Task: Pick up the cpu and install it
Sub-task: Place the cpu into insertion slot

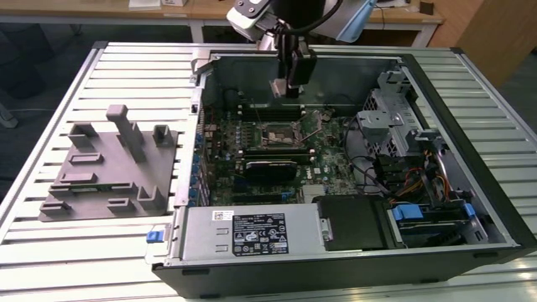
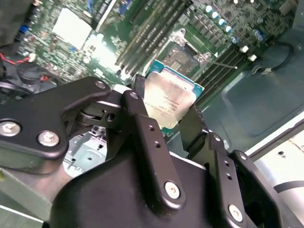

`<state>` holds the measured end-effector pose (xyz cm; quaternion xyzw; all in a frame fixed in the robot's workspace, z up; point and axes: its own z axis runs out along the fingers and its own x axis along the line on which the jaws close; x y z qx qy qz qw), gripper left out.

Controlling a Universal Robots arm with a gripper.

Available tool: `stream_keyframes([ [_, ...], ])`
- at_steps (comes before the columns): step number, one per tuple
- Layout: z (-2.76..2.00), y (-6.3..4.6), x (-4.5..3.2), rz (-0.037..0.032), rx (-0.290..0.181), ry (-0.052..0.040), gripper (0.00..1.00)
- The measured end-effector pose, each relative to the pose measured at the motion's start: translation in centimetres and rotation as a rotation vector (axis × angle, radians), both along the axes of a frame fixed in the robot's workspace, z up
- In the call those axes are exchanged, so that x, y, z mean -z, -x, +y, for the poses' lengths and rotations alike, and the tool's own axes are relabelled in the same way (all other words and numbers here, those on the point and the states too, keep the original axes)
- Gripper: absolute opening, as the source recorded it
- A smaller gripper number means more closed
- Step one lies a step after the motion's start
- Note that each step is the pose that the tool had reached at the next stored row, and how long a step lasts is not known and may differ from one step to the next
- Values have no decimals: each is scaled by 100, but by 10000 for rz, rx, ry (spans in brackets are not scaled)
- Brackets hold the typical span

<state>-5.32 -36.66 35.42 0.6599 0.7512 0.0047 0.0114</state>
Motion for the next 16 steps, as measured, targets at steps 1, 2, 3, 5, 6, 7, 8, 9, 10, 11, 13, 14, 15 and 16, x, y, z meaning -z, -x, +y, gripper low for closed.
stream_keyframes([
  [1, 24, -4, 17, 1, 0, 1, 53],
  [2, 41, -7, 36, 5, 10, -1, 53],
  [3, 50, -12, 54, 12, 41, -1, 53],
  [5, 58, -15, 91, 18, 175, -2, 53],
  [6, 64, -16, 109, 22, 252, 0, 53],
  [7, 72, -17, 124, 23, 297, 0, 53],
  [8, 77, -17, 139, 22, 328, -2, 53],
  [9, 83, -19, 148, 22, 353, -1, 53],
  [10, 91, -25, 157, 23, 373, -1, 53],
  [11, 100, -30, 165, 23, 391, 0, 53],
  [13, 127, -34, 186, 23, 417, 0, 53],
  [14, 141, -36, 200, 23, 427, 1, 53],
  [15, 157, -39, 218, 23, 437, 0, 53],
  [16, 175, -42, 237, 22, 445, -1, 53],
])
